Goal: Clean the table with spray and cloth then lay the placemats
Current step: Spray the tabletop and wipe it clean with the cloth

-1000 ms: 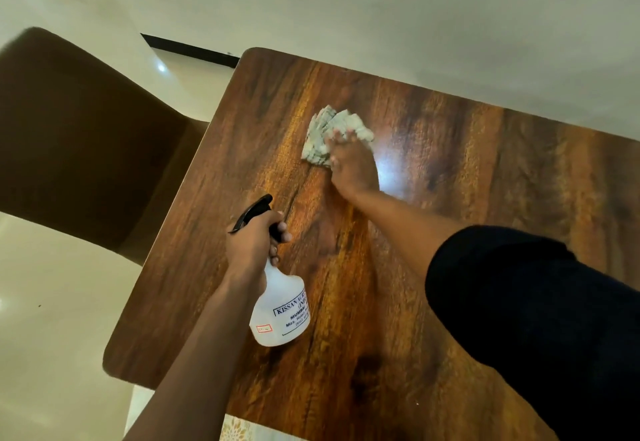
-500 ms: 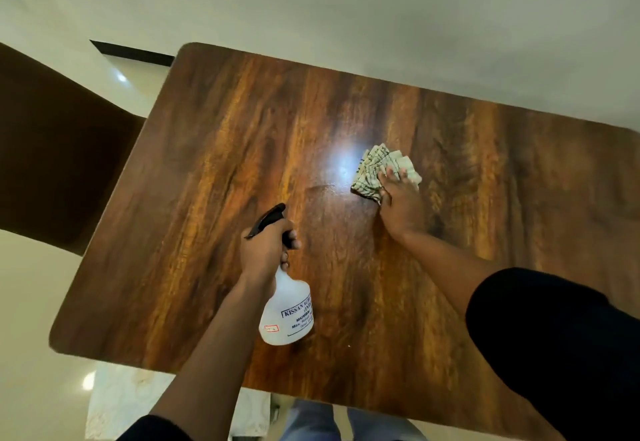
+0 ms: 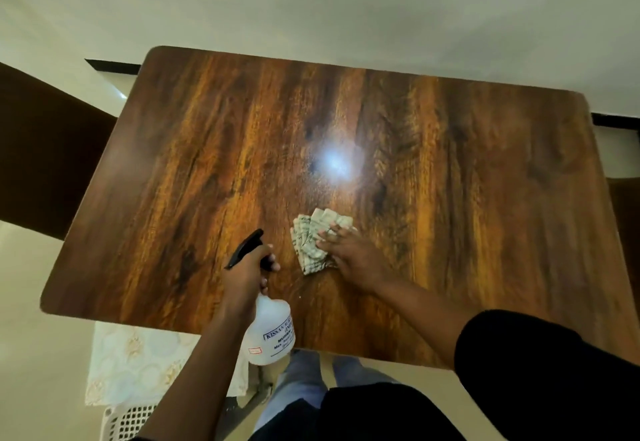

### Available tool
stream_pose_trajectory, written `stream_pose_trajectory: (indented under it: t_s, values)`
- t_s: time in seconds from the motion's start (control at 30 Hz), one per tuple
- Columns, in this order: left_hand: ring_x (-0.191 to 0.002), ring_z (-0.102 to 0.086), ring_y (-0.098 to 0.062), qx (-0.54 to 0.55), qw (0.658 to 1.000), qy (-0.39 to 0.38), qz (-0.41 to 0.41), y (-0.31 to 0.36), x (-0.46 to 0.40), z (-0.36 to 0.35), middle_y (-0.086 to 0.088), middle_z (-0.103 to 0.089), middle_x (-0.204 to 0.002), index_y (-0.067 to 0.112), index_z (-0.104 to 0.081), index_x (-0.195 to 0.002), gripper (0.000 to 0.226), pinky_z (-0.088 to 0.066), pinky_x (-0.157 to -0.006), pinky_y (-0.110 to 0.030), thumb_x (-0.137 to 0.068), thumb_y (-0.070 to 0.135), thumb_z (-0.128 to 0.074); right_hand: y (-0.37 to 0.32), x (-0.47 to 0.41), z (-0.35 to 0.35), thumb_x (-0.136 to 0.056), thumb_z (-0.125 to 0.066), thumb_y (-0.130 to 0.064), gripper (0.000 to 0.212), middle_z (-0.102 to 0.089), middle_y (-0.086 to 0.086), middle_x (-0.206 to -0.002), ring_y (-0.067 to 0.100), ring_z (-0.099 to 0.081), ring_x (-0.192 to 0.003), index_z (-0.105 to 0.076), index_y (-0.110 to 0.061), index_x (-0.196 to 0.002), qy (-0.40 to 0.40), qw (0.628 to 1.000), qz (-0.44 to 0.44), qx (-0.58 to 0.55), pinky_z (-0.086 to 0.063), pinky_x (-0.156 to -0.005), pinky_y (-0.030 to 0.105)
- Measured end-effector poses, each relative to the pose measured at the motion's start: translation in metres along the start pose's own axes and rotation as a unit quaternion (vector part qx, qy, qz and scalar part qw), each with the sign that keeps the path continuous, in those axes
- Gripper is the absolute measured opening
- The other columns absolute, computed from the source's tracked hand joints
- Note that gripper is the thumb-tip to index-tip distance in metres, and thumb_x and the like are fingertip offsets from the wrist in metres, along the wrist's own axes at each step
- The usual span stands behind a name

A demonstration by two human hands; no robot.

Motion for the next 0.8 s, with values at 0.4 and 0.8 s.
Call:
stream_pose_trajectory:
  t_s: [0.4,0.8]
  values:
    - [-0.045,-0.042,-0.011,0.022,0.999,0.049,0.011,-0.044,0.048,0.028,-0.005,-0.068,-0.069,0.012,-0.074,-0.086,0.016,-0.032,-0.044,-0.023,-0.099,0.02,-0.069,-0.072,0.031,-0.038,-0.085,-0.07,-0.006,0.047,-0.066,0.005,-0.139,0.031,-0.058,-0.132,-0.07,-0.022,-0.129,0.061,0.994,-0.069,0.056,-0.044,-0.11,0.043]
    - [-0.047,-0.041,-0.011,-0.076,0.995,-0.064,0.014,-0.057,0.057,0.045,-0.009,-0.07,-0.071,0.008,-0.072,-0.082,0.023,-0.034,-0.043,-0.023,-0.099,0.023,-0.069,-0.081,0.1,-0.056,-0.086,-0.073,-0.004,0.04,-0.07,0.001,-0.133,0.027,-0.062,-0.13,-0.075,-0.022,-0.122,0.072,0.996,-0.028,0.041,-0.051,-0.106,0.049]
Point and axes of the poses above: each hand's wrist, its own x-axis away from the middle knuckle, its own z-axis out of the back of the hand, y = z × x, the point moved 9 cm from there along -x, towards the middle knuckle
